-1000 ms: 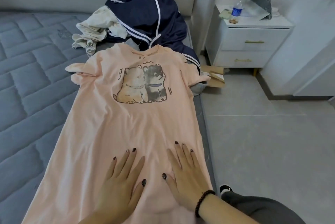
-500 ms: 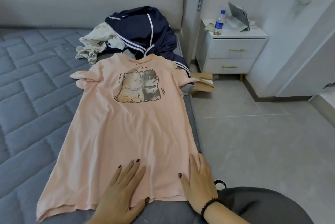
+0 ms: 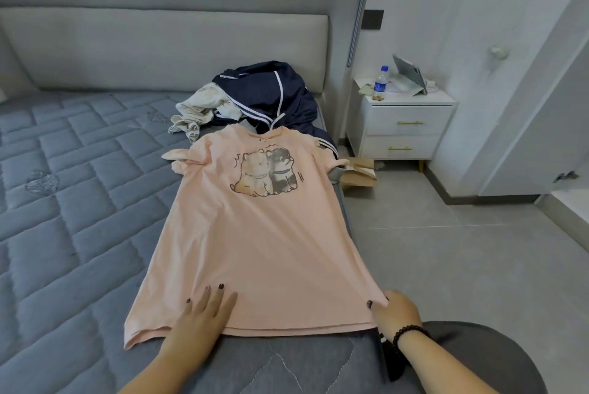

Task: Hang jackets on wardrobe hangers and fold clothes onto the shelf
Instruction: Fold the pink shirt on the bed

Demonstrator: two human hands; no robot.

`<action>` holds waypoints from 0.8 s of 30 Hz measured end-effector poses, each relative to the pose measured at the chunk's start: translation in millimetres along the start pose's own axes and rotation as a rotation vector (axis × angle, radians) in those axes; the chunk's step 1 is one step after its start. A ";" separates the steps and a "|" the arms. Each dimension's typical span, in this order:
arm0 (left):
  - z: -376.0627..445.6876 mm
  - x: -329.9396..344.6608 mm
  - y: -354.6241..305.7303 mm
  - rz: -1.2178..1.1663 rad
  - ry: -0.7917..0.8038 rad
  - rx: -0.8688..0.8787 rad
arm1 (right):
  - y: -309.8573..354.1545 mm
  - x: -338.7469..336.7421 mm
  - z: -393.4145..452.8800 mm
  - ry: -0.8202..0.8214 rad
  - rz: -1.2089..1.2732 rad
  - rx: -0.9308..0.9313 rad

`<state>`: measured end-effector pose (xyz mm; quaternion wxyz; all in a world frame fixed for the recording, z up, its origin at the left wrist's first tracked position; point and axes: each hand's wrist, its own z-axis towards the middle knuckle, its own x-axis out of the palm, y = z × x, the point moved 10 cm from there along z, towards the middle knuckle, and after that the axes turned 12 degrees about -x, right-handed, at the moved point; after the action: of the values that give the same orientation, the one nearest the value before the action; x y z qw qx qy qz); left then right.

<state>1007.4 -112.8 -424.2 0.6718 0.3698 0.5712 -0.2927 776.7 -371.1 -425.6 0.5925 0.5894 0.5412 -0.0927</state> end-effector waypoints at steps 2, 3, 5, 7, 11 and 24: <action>-5.0 8.7 4.5 -0.034 0.017 -0.027 | -2.0 -0.4 -7.7 0.038 -0.063 -0.010; -8.9 10.3 3.2 -0.015 0.025 -0.024 | -1.7 0.4 -11.9 0.061 -0.106 -0.019; -25.1 0.1 -8.8 0.012 -0.011 0.053 | -2.8 0.2 -20.8 0.108 -0.214 -0.013; -35.7 4.8 -15.0 0.034 -0.062 0.135 | -5.0 -1.4 -32.6 0.164 -0.331 0.014; -51.9 -18.7 -21.5 -0.011 0.052 0.056 | -7.1 -1.8 -42.3 0.201 -0.464 0.017; -58.5 -1.3 42.5 -0.134 0.250 -0.245 | 85.8 68.1 -74.6 0.293 -0.842 -0.811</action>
<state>1009.6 -40.6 -420.3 0.6144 0.2798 0.7051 -0.2168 828.2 -250.8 -404.5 0.6017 0.0581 0.7963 -0.0233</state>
